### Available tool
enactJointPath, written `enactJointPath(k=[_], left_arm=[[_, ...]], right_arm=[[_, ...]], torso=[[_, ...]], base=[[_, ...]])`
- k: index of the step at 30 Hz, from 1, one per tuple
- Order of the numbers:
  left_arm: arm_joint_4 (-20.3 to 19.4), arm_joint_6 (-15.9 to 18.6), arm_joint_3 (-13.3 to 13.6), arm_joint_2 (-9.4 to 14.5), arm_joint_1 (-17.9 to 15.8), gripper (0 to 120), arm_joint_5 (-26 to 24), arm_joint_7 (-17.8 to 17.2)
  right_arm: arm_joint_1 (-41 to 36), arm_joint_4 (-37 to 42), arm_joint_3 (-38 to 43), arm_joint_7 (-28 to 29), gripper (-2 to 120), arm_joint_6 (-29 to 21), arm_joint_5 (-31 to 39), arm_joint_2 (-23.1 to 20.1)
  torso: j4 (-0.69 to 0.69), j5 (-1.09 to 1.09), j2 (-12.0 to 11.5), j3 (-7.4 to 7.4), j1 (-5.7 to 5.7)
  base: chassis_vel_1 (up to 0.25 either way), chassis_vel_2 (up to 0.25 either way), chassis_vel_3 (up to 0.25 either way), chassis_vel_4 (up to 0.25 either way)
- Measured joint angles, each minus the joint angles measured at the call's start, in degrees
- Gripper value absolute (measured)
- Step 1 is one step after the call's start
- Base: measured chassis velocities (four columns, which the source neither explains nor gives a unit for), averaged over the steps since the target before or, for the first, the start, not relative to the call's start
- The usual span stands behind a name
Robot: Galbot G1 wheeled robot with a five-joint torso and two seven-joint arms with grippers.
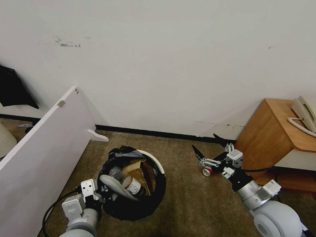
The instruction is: Pick up the trash bin, then pick up the garbage from the floor and place it into the trash bin.
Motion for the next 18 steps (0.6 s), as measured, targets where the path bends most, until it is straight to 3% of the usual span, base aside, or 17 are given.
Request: enactJointPath(k=[18], left_arm=[[-0.29,-0.33,-0.15,0.38,0.26,0,-0.24,-0.03]], right_arm=[[-0.62,0.44,0.59,-0.74,100,-0.51,0.05,0.2]], torso=[[0.0,0.0,0.0,0.0,0.0]], base=[[0.0,0.0,0.0,0.0]])
